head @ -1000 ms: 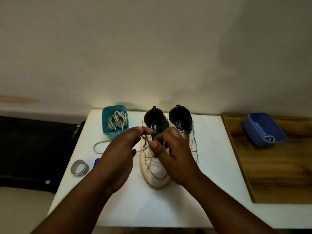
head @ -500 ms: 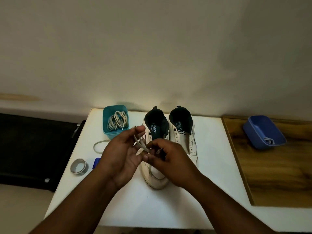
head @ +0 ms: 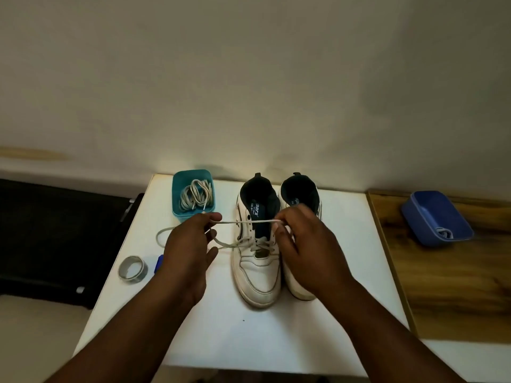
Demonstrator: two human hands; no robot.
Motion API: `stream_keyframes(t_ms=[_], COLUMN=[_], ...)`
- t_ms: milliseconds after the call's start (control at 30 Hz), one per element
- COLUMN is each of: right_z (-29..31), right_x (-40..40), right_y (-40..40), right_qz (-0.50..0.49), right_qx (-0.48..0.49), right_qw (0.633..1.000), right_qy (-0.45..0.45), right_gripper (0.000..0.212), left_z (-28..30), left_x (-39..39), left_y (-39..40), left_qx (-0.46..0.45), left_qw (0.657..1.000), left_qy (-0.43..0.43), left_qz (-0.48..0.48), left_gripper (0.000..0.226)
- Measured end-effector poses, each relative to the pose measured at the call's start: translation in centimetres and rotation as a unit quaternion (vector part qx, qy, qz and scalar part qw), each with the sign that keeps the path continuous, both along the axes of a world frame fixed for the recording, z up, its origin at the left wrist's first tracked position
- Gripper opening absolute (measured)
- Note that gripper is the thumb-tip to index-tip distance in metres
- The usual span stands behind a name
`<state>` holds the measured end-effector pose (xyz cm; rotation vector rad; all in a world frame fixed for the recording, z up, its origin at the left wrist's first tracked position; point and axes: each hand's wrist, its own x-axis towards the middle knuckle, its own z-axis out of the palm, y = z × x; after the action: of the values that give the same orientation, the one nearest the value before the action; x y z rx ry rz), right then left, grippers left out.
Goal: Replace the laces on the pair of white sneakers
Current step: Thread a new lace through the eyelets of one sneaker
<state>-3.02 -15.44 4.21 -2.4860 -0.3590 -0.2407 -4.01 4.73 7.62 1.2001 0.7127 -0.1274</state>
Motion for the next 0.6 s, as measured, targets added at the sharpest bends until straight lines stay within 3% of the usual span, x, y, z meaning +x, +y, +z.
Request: stream_keyframes(t_ms=[200,267,300,367,400,467,533,600], right_z=[-0.2,-0.4,-0.5,-0.7,-0.8,-0.6,-0.3,-0.3], right_x=[0.7,0.5,0.5,0.3,0.2,-0.2,-0.5,-0.6], right_y=[-1.5,-1.3,-1.1,-0.5,-0.2,0.5,0.8,0.6], right_qz=[-0.041,-0.044,-0.043,-0.015,0.006,0.032,0.036,0.043], right_qx=[0.121,0.125,0.122,0.082,0.059,0.035,0.03,0.031], right_qw=[0.989,0.989,0.99,0.995,0.997,0.995,0.991,0.989], right_qy=[0.069,0.065,0.061,0.051,0.058,0.091,0.124,0.135], right_gripper=[0.015,0.012,0.011,0.009,0.01,0.013,0.022,0.03], left_z=[-1.9,-2.5,-2.8,-3.0,-2.9,-2.4,-2.4,-3.0], left_x=[0.9,1.0,0.8,0.0,-0.4,-0.7,-0.7,-0.7], left_y=[0.9,1.6,1.9,1.7,1.3,0.0,-1.3,-2.2], left_qx=[0.135,0.252,0.357,0.606,0.664,0.678,0.618,0.521], left_qw=[0.987,0.956,0.914,0.768,0.722,0.696,0.692,0.707], left_qy=[0.045,0.038,0.033,0.005,-0.033,-0.146,-0.247,-0.268], left_qz=[-0.08,-0.146,-0.189,-0.206,-0.189,-0.186,-0.279,-0.395], left_gripper=[0.023,0.026,0.028,0.037,0.044,0.062,0.078,0.081])
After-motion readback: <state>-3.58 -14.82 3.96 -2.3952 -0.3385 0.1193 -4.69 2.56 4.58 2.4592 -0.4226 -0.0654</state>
